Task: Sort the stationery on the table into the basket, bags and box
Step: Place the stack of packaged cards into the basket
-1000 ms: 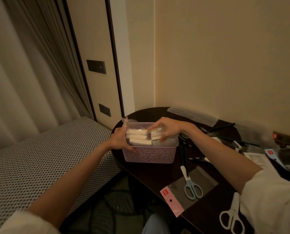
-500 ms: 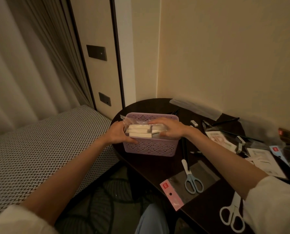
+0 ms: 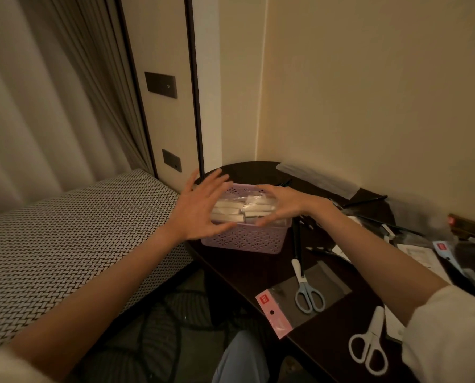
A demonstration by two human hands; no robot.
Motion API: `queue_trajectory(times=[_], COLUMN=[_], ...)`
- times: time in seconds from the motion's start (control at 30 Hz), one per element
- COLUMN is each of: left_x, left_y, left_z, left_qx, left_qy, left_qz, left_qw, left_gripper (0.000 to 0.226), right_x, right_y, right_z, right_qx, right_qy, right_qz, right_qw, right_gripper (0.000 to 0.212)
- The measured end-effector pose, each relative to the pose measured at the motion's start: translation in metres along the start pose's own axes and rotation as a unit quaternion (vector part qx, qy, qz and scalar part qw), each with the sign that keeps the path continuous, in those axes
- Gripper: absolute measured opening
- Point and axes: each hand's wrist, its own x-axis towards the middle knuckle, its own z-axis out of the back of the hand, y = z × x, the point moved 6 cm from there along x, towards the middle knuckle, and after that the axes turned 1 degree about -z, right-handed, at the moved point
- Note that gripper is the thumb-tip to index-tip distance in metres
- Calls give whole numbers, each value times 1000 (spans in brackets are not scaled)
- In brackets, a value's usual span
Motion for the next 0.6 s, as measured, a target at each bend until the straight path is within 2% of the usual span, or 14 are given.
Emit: queue_trajectory(times=[0.07,0.13,0.3,0.4,0.47,0.53,0.6], left_x=[-3,-9,-22,-21,-21,-24,-30], left_y=[-4,-2,-1,-2,-4,-12,-20], left_z=[-17,-35,-62,-60,-55,-50,-44], left_qx=[62,72,-22,-47,-52,-57,-51], left_qy=[66,110,183,192,188,149,93], left_qz=[-35,-23,38,66,91,116,133], left_qw=[995,991,982,978,976,980,985], left_gripper=[104,107,119,123,113,97,91], right_x=[-4,-6,-2,-5,-8,-12,-15], right_y=[-2,-7,-8,-8,-7,-5,-6], right_z=[-3,-8,-18,-20,-21,-22,-24], right_qx=[-45,-81,-152,-147,-134,-131,-140], right_qy=[11,13,-29,-34,-46,-75,-105], right_qz=[9,1,22,13,11,11,5], right_qw=[999,997,988,988,990,988,985], right_gripper=[100,99,99,100,97,88,81])
